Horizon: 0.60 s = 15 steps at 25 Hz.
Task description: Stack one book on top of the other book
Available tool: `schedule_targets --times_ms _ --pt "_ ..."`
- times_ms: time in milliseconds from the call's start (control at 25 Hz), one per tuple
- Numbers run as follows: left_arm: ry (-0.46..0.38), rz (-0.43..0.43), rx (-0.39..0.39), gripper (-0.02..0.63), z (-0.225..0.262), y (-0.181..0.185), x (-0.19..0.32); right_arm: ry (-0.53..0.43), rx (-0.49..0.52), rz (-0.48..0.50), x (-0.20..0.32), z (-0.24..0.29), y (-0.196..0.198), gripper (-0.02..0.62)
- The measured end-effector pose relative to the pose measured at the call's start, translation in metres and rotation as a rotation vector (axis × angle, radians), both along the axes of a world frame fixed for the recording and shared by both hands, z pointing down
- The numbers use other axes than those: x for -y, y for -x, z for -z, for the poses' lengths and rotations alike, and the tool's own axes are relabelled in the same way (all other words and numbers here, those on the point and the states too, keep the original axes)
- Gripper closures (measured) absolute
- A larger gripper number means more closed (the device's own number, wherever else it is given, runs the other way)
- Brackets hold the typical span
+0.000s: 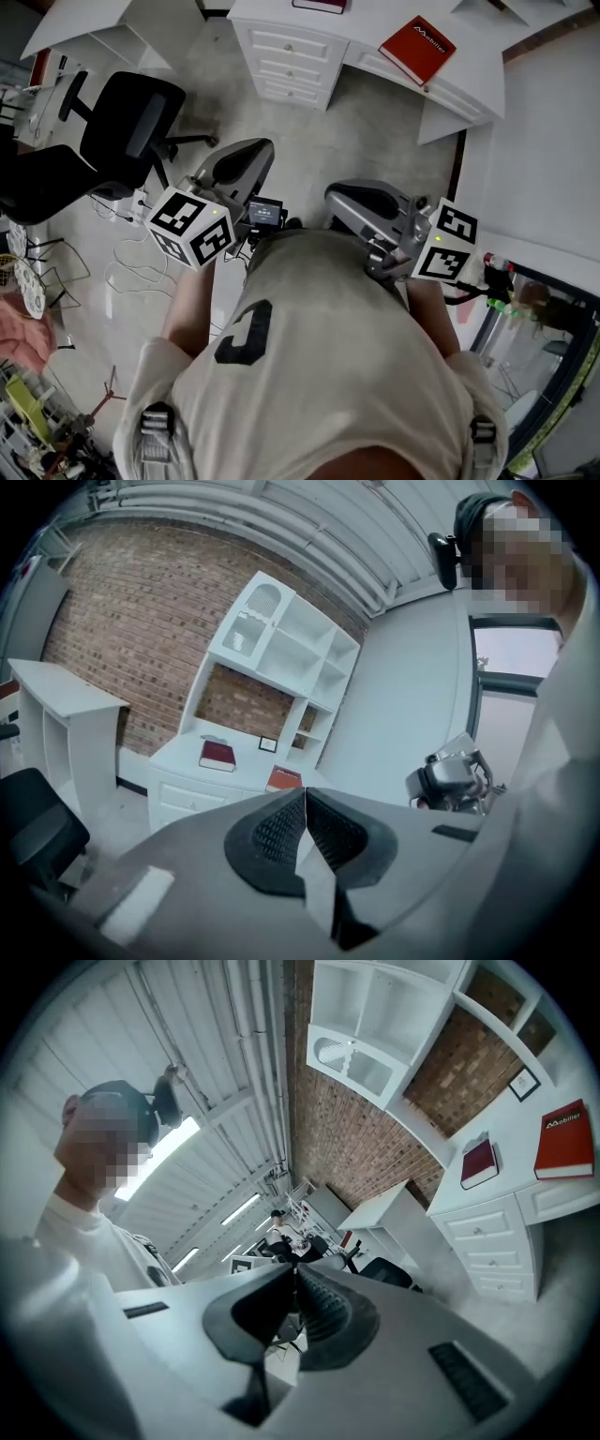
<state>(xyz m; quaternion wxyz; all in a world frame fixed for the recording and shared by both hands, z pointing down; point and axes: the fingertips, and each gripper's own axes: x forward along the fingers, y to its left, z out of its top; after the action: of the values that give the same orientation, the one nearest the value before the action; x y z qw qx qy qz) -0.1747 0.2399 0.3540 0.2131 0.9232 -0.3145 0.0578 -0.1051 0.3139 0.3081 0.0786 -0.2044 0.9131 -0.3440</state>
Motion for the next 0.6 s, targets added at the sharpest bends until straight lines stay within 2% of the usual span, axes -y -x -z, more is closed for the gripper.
schedule_targets --times_ms 240,600 --pt "-0.065 -0.068 0.032 0.601 0.016 -0.057 0.004 -0.005 0.042 0.007 0.018 0.005 -0.038 0.588" --pt "-0.065 -0.078 0.075 0.601 0.016 -0.119 0.011 0.005 0.122 -0.006 0.032 0.006 -0.100 0.588"
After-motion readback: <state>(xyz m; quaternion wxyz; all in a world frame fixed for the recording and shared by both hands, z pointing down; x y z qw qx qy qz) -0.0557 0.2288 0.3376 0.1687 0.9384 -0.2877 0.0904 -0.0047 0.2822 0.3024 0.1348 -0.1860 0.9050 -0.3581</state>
